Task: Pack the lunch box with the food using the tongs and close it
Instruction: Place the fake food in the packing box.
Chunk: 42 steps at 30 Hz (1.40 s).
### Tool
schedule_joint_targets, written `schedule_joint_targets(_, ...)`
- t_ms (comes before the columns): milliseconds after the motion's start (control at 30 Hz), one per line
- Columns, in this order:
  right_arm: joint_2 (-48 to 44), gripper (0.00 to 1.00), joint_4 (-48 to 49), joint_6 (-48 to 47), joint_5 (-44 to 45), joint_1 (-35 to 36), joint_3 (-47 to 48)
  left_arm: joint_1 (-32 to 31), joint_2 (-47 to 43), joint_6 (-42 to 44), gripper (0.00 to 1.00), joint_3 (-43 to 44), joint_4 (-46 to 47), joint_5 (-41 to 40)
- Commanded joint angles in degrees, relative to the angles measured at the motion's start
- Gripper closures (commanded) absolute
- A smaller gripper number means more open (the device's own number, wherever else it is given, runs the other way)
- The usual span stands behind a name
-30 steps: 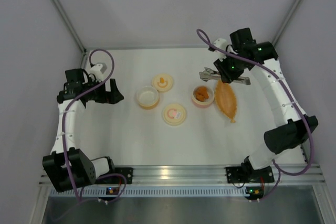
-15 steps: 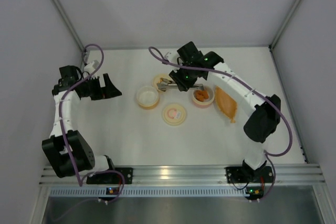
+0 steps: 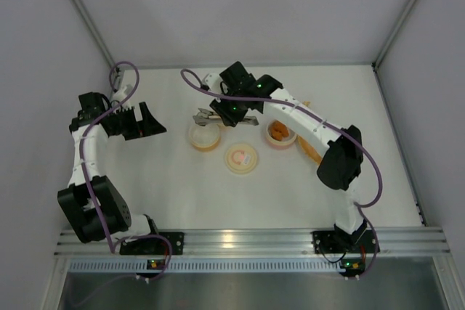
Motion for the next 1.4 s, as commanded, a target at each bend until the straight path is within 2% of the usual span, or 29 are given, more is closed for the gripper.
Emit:
schedule_joint_targets(0,1.39,1.00,2.94,0.57,-0.68,1.13,2.41,0.38,-0.82,1.90,0.02,-0.29,0.71,1.06)
schedule_joint_targets(867,4.20,0.92,2.94,-0.22,-3.41,1.92,-1.54,0.39,0.77,2.69,0.02,-1.70,1.94,0.27)
schedule_joint_targets(967,4.20,0.84,3.20,-0.13,-3.32,1.92,-1.81,0.39,0.59,2.78,0.02,-1.70,1.85,0.27)
schedule_joint_targets(1233,5.52,0.81,3.64,-0.74,-2.53,2.01,-1.63,0.39,0.50,3.04,0.02,-1.53,1.77,-0.09)
schedule_joint_targets(1367,5.87,0.73,3.64,-1.09,-2.18,2.01,-1.55,0.38,0.59,3.13,0.02,-1.35,1.77,-0.17)
